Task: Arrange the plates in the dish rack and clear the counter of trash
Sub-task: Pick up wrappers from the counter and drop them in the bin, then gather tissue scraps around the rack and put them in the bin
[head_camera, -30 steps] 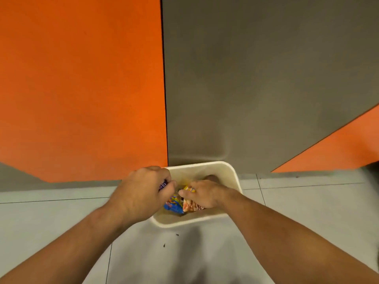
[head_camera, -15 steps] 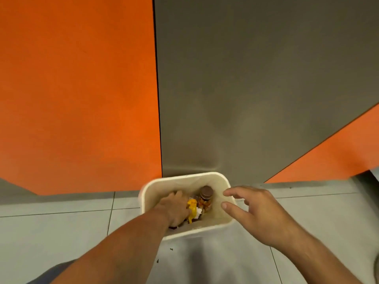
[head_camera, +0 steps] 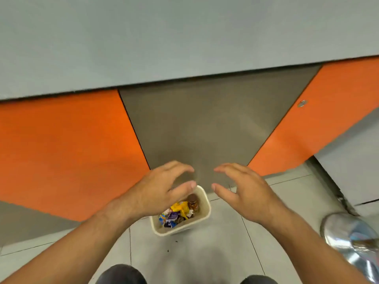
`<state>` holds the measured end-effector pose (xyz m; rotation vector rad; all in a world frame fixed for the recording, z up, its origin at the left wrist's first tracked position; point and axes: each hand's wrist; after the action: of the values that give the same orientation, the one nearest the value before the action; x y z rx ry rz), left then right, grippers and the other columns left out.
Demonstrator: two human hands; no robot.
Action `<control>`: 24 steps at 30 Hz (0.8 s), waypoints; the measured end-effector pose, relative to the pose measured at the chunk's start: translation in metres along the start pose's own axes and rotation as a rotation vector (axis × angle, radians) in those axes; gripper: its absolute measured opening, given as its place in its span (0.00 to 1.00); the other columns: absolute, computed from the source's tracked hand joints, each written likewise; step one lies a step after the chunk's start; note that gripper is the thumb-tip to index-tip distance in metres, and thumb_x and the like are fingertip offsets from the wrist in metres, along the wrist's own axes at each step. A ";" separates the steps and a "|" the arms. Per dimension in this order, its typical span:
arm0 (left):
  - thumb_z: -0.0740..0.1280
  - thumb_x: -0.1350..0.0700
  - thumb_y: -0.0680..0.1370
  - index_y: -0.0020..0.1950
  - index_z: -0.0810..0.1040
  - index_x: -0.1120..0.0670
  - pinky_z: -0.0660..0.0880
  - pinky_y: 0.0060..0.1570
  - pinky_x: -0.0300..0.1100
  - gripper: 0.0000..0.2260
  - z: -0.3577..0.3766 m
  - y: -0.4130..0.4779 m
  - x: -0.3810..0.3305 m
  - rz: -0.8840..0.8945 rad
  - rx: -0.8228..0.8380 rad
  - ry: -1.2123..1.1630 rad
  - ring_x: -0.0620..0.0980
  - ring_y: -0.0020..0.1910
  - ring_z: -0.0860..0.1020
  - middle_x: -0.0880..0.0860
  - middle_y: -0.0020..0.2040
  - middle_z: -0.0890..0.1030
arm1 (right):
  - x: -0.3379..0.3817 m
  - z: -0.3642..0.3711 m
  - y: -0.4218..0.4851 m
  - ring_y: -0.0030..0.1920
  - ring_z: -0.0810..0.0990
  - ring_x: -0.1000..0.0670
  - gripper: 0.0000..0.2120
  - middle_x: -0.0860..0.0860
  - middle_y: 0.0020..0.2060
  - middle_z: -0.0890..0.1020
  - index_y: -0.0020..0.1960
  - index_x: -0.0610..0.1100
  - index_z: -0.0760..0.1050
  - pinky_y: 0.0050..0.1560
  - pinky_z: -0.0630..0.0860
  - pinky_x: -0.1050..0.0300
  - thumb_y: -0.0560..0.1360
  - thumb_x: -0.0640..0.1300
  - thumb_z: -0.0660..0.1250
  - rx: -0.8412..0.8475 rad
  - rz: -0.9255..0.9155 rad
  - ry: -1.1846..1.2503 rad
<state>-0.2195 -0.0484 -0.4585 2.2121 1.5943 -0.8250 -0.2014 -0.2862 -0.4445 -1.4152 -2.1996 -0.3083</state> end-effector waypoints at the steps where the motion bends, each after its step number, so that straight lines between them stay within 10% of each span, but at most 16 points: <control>1: 0.57 0.35 0.77 0.66 0.71 0.43 0.72 0.53 0.33 0.21 -0.030 -0.005 -0.028 0.038 -0.044 0.006 0.36 0.59 0.71 0.37 0.62 0.72 | 0.016 -0.029 -0.007 0.63 0.73 0.53 0.29 0.56 0.62 0.76 0.64 0.52 0.74 0.62 0.73 0.53 0.71 0.67 0.54 -0.032 -0.005 0.003; 12: 0.55 0.32 0.75 0.61 0.70 0.38 0.71 0.58 0.39 0.19 -0.256 -0.027 -0.264 0.214 -0.242 0.061 0.34 0.59 0.70 0.33 0.59 0.72 | 0.133 -0.310 -0.076 0.60 0.69 0.64 0.24 0.64 0.60 0.74 0.64 0.56 0.72 0.52 0.73 0.63 0.73 0.67 0.58 -0.303 -0.078 0.050; 24: 0.53 0.31 0.74 0.60 0.72 0.39 0.72 0.55 0.36 0.21 -0.252 -0.001 -0.353 0.178 -0.378 0.038 0.35 0.57 0.71 0.32 0.57 0.72 | 0.096 -0.403 -0.114 0.57 0.70 0.70 0.14 0.67 0.53 0.75 0.61 0.53 0.76 0.54 0.68 0.73 0.77 0.54 0.64 -0.398 -0.064 0.093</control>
<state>-0.2293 -0.1824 -0.0460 2.0647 1.4055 -0.3956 -0.2199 -0.4396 -0.0437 -1.4937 -2.1900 -0.8564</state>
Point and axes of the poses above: each hand's wrist, its own y-axis towards the middle knuckle, its own z-axis out of the palm, x = y × z
